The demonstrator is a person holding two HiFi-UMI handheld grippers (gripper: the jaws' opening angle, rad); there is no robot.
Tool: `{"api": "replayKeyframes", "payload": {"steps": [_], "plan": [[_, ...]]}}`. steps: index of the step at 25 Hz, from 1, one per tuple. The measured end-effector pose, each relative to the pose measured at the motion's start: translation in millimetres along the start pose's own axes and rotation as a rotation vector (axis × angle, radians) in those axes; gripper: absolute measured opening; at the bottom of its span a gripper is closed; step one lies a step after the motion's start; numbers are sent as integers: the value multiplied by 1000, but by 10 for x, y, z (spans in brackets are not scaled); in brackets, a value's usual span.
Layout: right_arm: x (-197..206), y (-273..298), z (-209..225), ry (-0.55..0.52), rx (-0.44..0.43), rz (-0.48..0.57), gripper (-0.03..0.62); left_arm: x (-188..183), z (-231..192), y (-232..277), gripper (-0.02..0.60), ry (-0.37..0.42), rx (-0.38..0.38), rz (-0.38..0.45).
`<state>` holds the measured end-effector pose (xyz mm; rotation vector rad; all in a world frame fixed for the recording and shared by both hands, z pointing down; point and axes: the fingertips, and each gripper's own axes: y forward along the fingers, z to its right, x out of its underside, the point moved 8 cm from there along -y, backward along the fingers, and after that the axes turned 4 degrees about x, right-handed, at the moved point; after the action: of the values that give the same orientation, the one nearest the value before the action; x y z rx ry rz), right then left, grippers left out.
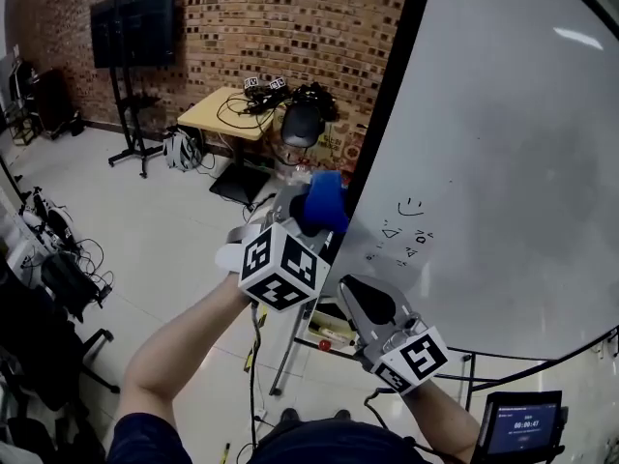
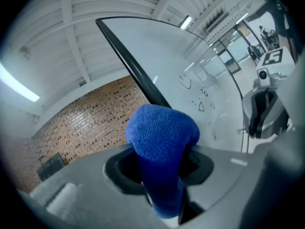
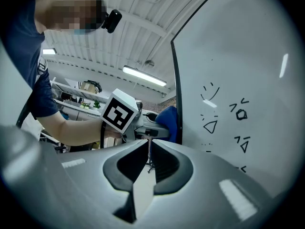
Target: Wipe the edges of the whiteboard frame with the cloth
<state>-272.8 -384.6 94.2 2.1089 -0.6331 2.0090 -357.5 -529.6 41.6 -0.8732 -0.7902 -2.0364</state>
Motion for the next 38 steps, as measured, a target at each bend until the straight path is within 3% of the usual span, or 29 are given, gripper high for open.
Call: {"api": "replayKeyframes", "payload": {"steps": [7, 14, 22, 30, 38], "plan": [[-77, 16, -5, 8, -14, 25, 27, -266, -188, -47, 155, 53, -28, 3], [-84, 65, -17, 9, -15, 38, 26, -463, -341, -118, 156, 155, -59, -9], [-192, 110, -22, 25, -35, 44, 26, -917, -532, -214, 160, 418, -211, -63], [-88, 72, -59, -5, -30, 82, 27, -1145, -658, -368, 161, 451, -253, -49], [-565, 92, 75, -35, -29, 154, 26, -1546, -912, -489, 163, 513, -319, -42]]}}
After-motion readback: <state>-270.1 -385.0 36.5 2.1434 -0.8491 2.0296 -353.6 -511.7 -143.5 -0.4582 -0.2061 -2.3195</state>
